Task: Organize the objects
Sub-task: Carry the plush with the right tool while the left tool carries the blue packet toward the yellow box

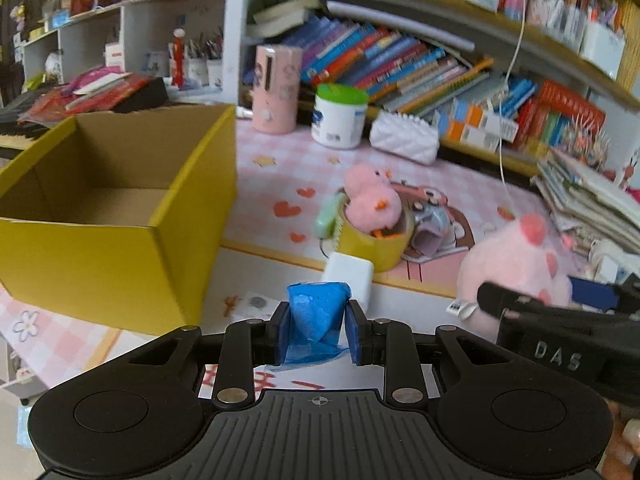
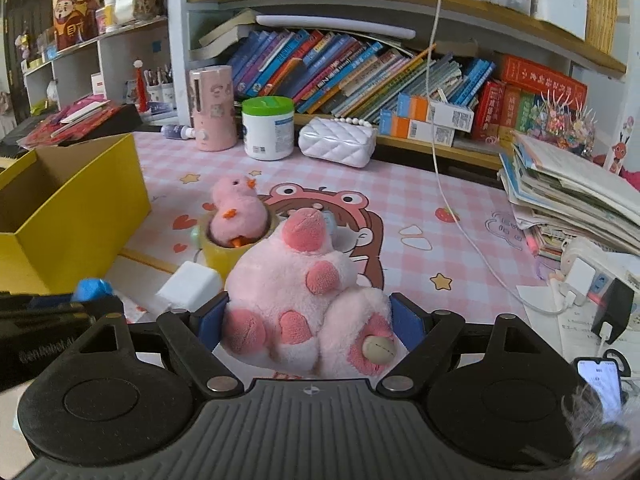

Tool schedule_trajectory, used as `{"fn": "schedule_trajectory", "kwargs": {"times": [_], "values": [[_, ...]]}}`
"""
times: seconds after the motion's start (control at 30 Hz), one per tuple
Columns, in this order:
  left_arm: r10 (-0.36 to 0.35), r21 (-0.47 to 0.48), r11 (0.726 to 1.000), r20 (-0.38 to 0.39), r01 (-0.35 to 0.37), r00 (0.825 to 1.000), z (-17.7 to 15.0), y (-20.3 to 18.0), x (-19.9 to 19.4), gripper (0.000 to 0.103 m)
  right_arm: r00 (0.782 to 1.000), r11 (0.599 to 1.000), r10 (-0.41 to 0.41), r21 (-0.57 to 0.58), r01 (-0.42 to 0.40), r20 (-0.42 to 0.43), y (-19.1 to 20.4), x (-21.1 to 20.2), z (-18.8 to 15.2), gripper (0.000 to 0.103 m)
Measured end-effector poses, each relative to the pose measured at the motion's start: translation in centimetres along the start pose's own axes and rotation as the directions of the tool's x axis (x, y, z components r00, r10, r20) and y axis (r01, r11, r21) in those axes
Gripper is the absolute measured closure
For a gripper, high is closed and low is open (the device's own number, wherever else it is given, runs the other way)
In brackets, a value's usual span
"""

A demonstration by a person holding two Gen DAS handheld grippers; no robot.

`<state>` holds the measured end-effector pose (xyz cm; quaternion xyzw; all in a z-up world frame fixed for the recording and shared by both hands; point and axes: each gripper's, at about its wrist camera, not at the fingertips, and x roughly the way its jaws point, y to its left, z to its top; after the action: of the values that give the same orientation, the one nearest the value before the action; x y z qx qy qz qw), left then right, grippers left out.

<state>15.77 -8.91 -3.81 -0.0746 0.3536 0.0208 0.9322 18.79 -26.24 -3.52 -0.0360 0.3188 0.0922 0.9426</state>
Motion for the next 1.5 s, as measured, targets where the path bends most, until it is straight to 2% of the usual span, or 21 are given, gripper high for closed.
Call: {"fn": "schedule_trajectory", "kwargs": {"times": [0.33,0.6,0.87,1.13,1.5], "values": [[-0.024,0.004,1.0,0.069,0.024,0.997,-1.1,5.9,-5.0,0.077,1.0,1.0,0.008,0.03,-0.008,0.022,6.6,-4.3,-1.1,0.022],[0.031,-0.05,0.998,0.084,-0.027,0.996,-2.6,13.5,-9.1,0.077,0.997,0.997,0.075,-0.012,-0.075,-0.001,15.4,-7.2,-2.5,0.022],[0.058,-0.051,0.997,0.09,-0.054,0.994,-4.5,18.6,-12.3,0.077,0.992,0.992,0.123,-0.037,-0.123,-0.008,22.0,-9.6,-4.6,0.022],[0.073,-0.035,0.997,0.094,-0.07,0.993,-5.9,22.0,-14.4,0.077,0.986,0.987,0.161,-0.022,-0.161,-0.033,26.4,-11.0,-6.5,0.022],[0.061,-0.035,0.998,0.111,-0.058,0.992,-6.5,24.1,-15.7,0.077,0.985,0.986,0.166,-0.023,-0.167,-0.045,29.0,-12.1,-7.1,0.022]]}}
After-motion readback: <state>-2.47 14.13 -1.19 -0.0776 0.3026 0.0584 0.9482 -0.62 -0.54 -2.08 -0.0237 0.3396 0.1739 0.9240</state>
